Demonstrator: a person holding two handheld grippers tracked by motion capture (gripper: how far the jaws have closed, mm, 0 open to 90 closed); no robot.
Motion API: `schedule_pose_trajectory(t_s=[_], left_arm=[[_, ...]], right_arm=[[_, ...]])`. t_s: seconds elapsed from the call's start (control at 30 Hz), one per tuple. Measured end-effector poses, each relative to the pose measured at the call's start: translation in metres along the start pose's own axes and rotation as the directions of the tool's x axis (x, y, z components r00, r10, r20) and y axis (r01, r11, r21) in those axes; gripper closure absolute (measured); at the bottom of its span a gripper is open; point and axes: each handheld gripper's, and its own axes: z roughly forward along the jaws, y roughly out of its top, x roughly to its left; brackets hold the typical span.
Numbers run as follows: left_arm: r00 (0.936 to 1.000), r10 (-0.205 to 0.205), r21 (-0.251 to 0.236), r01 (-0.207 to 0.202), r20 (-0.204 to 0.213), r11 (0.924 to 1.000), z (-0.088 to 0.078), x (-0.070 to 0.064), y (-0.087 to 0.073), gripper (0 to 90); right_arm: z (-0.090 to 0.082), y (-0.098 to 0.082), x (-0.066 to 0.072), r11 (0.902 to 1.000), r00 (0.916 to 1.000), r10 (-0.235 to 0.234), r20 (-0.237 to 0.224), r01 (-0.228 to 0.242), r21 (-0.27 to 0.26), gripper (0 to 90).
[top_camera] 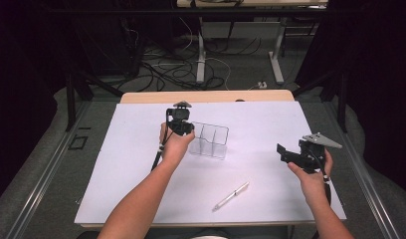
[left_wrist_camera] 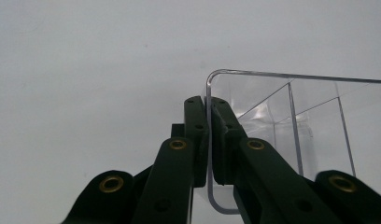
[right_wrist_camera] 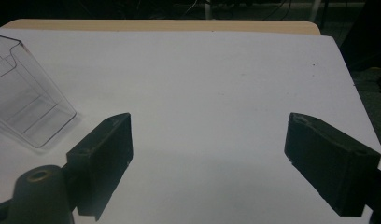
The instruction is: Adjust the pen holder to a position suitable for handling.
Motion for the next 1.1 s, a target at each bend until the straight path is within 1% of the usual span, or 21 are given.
schedule_pose_trajectory(t_s=[0.03,0.1,0.2,0.27,0.33,0.37,0.43,0.47,0.5,0.63,0.73,0.83,0.9,1.0,1.03,1.07,1.1], left_arm=[[1.0000,-0.002,0.000,0.002,-0.004,1.0000,0.000,-0.001,-0.001,87.2],[0.9999,0.011,0.006,-0.011,-0.006,0.9999,-0.001,-0.003,-0.001,87.1],[1.0000,0.006,0.013,-0.006,0.000,0.9999,-0.001,-0.005,-0.003,87.0],[0.9999,0.014,0.021,-0.014,-0.001,0.9997,-0.001,-0.006,-0.006,86.9],[1.0000,0.010,0.022,-0.010,-0.001,0.9997,-0.001,-0.006,-0.006,86.9],[0.9998,0.019,0.025,-0.019,-0.003,0.9995,-0.001,-0.006,-0.007,86.9],[0.9997,0.024,0.030,-0.024,0.010,0.9993,-0.002,-0.005,-0.009,86.3],[0.9997,0.018,0.031,-0.018,0.015,0.9994,-0.002,-0.004,-0.010,86.0],[0.9996,0.025,0.031,-0.025,0.017,0.9992,-0.003,-0.003,-0.011,85.7],[0.9991,0.019,0.028,-0.020,0.037,0.9994,-0.004,0.000,-0.015,84.9],[0.9988,0.026,0.021,-0.027,0.042,0.9994,-0.007,0.000,-0.017,84.6],[0.9982,0.039,0.017,-0.040,0.045,0.9991,-0.011,0.000,-0.017,84.2],[0.9982,0.033,0.021,-0.034,0.051,0.9992,-0.013,0.001,-0.018,84.2],[0.9974,0.042,0.034,-0.044,0.058,0.9985,-0.014,0.001,-0.019,83.9],[0.9976,0.038,0.035,-0.040,0.058,0.9986,-0.014,0.001,-0.020,83.6],[0.9972,0.043,0.043,-0.046,0.061,0.9980,-0.014,0.001,-0.020,82.9],[0.9970,0.042,0.046,-0.045,0.064,0.9979,-0.014,0.001,-0.021,82.3]], right_arm=[[0.001,0.000,0.000,1.0000,1.0000,0.004,-0.005,-0.004,-0.006,15.0],[0.000,0.000,0.000,1.0000,1.0000,0.001,-0.002,-0.001,-0.006,15.0],[0.000,0.000,0.000,1.0000,1.0000,0.001,-0.004,-0.001,-0.007,15.0],[0.001,0.000,0.001,1.0000,1.0000,0.004,-0.006,-0.004,-0.005,15.0],[0.000,0.000,0.001,1.0000,1.0000,0.003,-0.006,-0.003,-0.004,15.0],[0.000,0.000,0.001,1.0000,1.0000,0.003,-0.006,-0.003,-0.004,15.0],[0.001,0.000,0.001,1.0000,1.0000,0.004,-0.006,-0.004,-0.004,15.0],[0.001,0.000,0.001,1.0000,1.0000,0.004,-0.006,-0.004,-0.004,15.0],[0.001,0.000,0.001,1.0000,0.9999,0.008,-0.007,-0.008,-0.002,15.0],[0.000,0.000,0.001,1.0000,1.0000,0.004,-0.003,-0.004,0.004,15.1],[0.001,0.000,0.002,1.0000,1.0000,0.006,-0.007,-0.006,-0.004,15.1],[0.001,-0.001,0.002,1.0000,1.0000,0.006,-0.007,-0.006,0.002,15.1],[0.001,-0.001,0.002,1.0000,0.9999,0.007,-0.008,-0.007,0.002,15.0],[0.001,-0.001,0.002,1.0000,1.0000,0.004,-0.007,-0.004,0.001,15.1],[0.001,-0.001,0.002,1.0000,1.0000,-0.001,-0.009,0.001,0.001,15.1],[0.004,-0.001,0.003,0.9997,1.0000,0.004,0.002,-0.004,-0.023,15.1],[0.004,-0.001,0.003,0.9997,1.0000,0.004,0.002,-0.004,-0.023,15.1]])
